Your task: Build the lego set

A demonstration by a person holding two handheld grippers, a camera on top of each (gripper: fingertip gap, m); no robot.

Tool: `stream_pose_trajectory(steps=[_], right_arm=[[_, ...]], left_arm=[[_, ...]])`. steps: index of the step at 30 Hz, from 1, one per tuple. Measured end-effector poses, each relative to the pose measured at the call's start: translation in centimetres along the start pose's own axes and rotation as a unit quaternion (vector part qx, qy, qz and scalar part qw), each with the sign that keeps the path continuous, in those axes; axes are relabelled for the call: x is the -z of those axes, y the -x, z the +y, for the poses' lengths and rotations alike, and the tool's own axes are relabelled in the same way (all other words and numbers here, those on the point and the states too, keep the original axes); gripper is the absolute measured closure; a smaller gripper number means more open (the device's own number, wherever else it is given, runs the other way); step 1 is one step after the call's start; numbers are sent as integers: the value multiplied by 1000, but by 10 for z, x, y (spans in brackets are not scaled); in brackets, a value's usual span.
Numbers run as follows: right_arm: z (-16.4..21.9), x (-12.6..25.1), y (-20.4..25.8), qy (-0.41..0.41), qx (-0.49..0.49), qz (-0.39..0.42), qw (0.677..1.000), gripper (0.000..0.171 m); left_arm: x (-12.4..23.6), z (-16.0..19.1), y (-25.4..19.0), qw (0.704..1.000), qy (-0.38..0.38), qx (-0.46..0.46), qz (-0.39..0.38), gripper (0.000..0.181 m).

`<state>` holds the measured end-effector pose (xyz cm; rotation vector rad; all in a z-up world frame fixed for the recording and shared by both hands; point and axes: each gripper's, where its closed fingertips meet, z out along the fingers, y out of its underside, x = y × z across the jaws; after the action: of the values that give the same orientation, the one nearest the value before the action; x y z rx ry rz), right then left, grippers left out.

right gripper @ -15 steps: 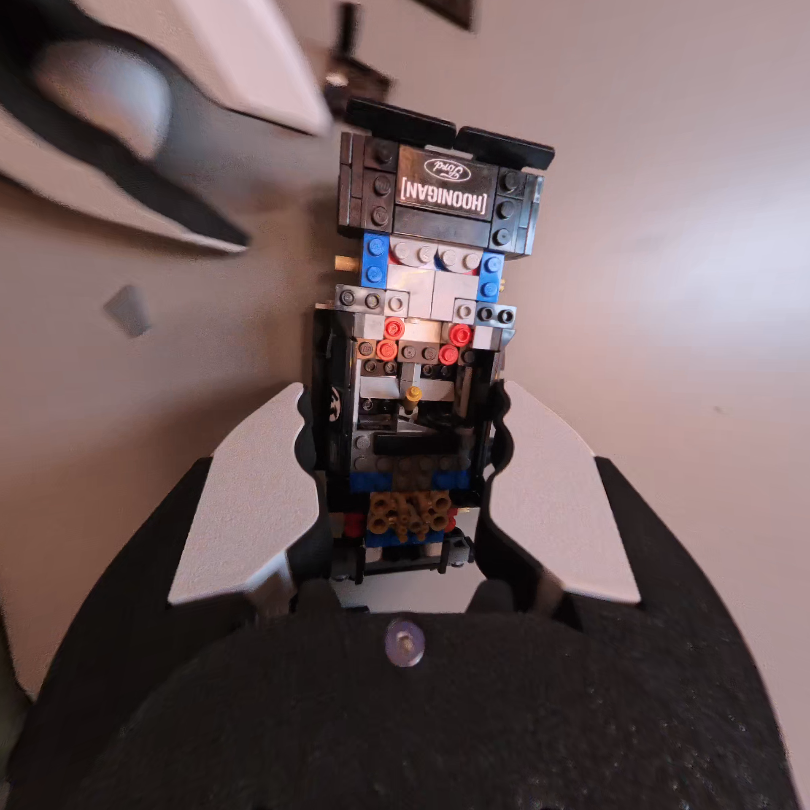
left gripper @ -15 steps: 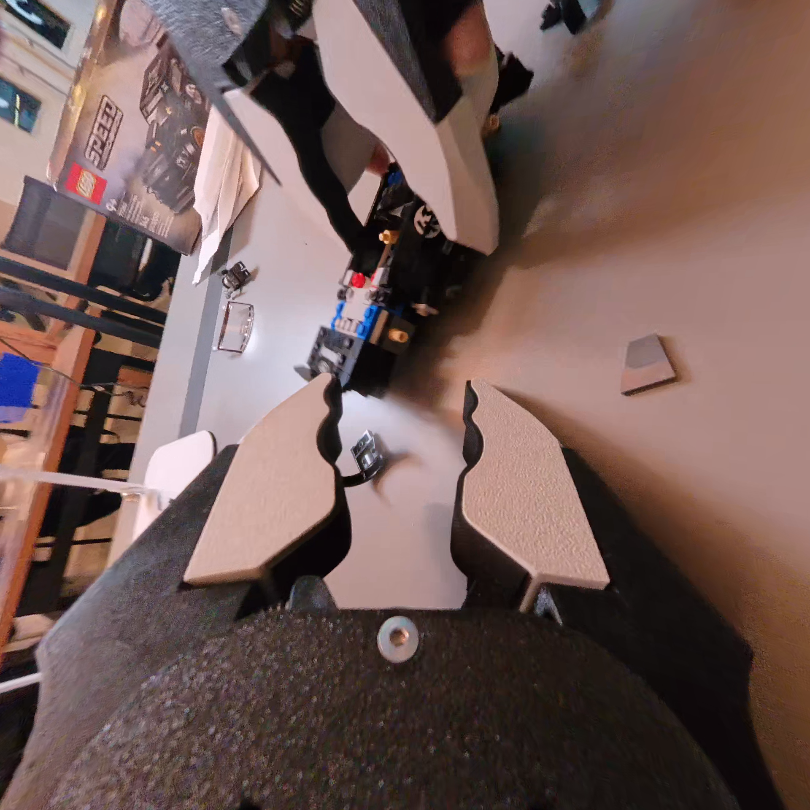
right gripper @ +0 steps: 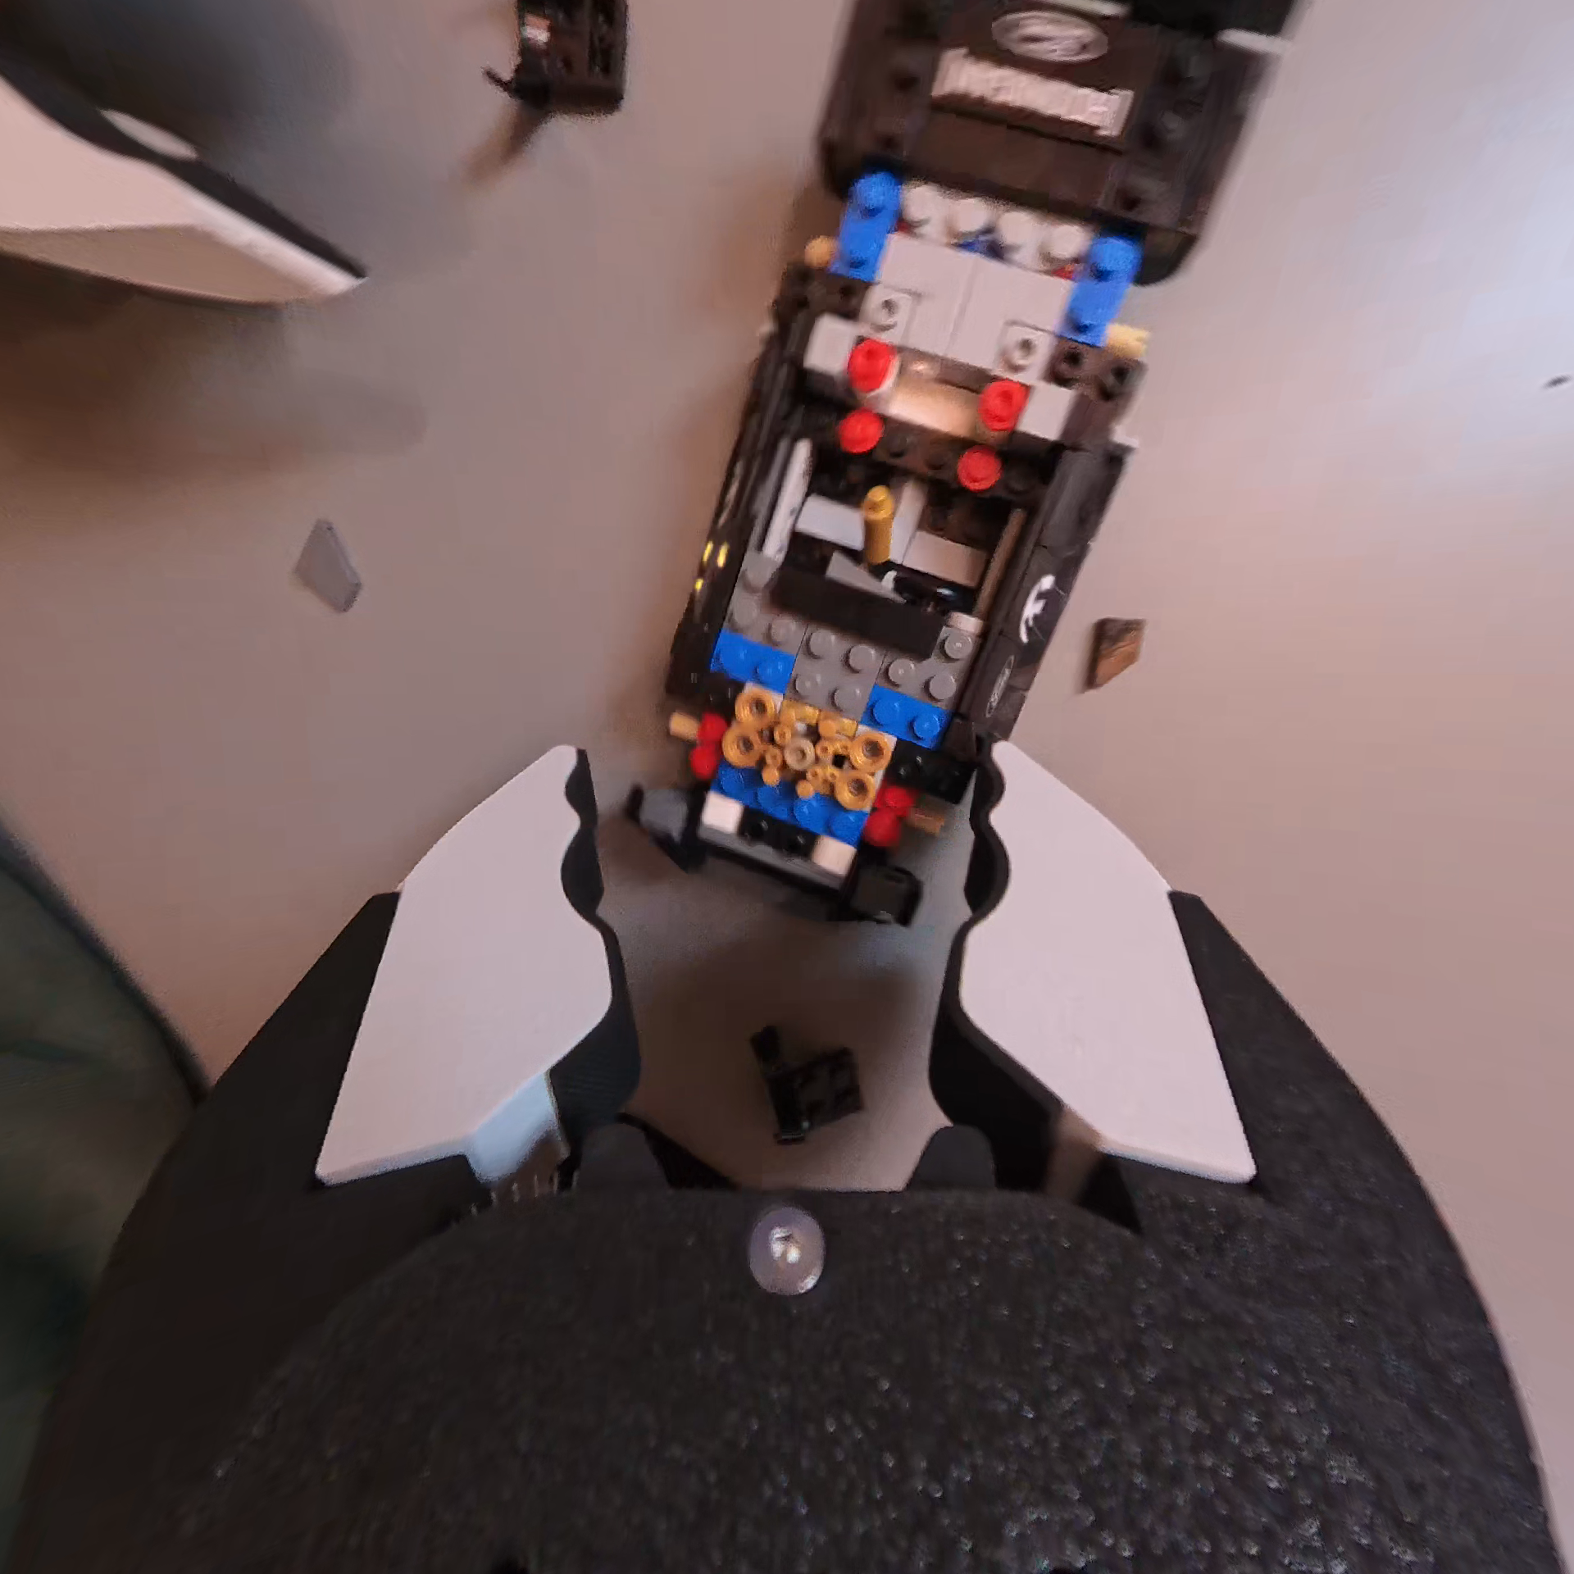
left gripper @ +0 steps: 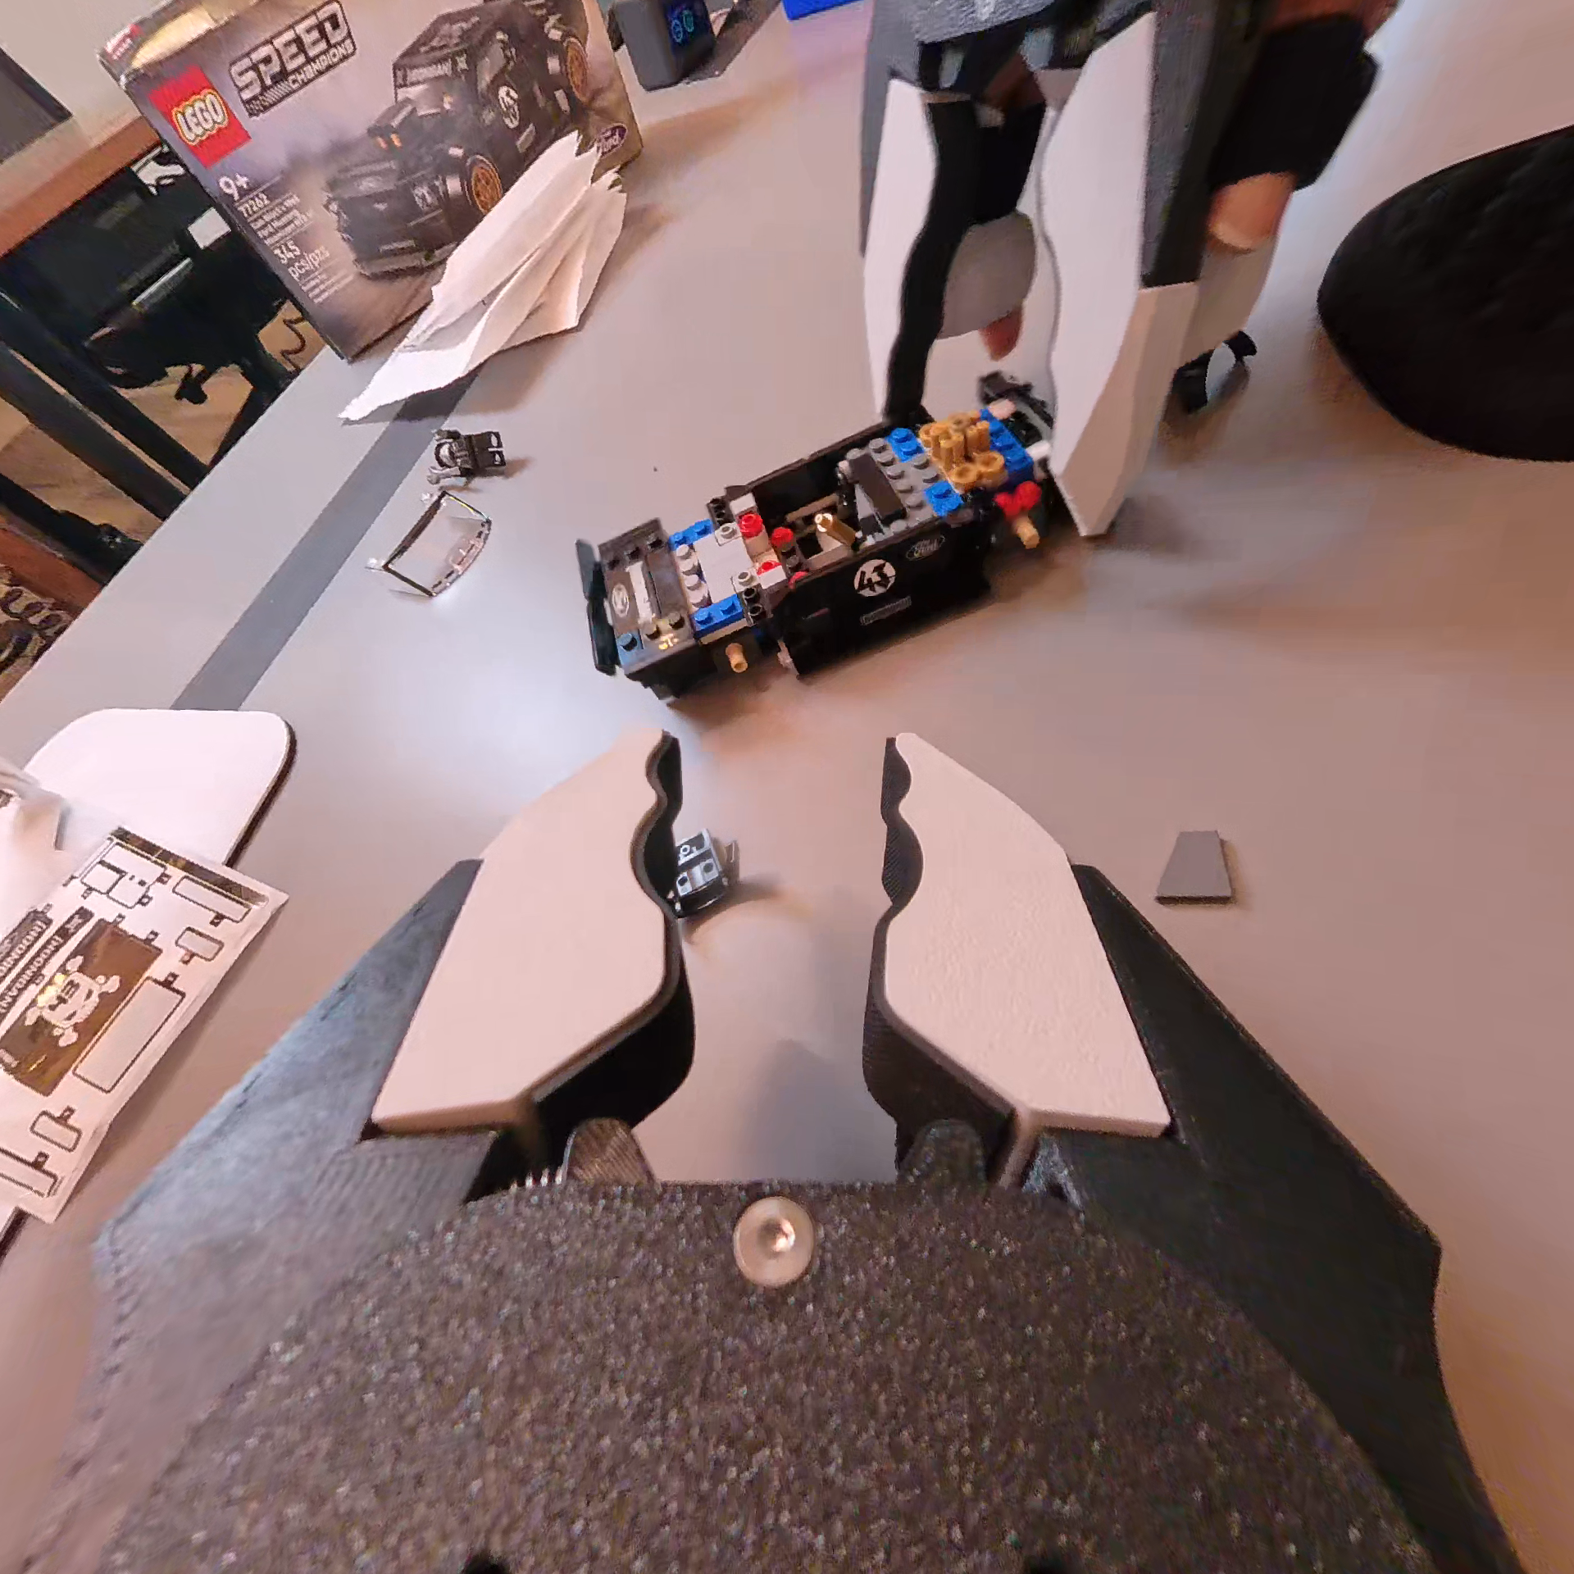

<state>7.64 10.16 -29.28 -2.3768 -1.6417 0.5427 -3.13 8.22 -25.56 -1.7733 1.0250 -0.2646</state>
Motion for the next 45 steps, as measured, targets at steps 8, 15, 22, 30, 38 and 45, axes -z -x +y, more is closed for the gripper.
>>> stream_pose_trajectory(steps=[8, 15, 22, 30, 38, 45], right_arm=[[-3, -5, 42, -68, 40, -7, 997, 101], [-14, -9, 30, -108, 76, 72, 989, 101], [-19, -16, 30, -123, 68, 71, 988, 106], [-31, -17, 34, -123, 91, 94, 984, 113], [-45, 3, 13, -145, 226, 134, 954, 109], [-60, -16, -4, -115, 267, 204, 935, 130]], left_arm=[[3, -5, 8, 999, -17, 30, -20, 145], [8, -12, 11, 998, -25, 24, -49, 148], [15, -15, 9, 997, -24, 17, -72, 150], [25, -14, 16, 995, -27, 35, -93, 152], [40, -11, 18, 992, -39, 66, -102, 153], [35, -7, 12, 994, -22, 45, -102, 152]])
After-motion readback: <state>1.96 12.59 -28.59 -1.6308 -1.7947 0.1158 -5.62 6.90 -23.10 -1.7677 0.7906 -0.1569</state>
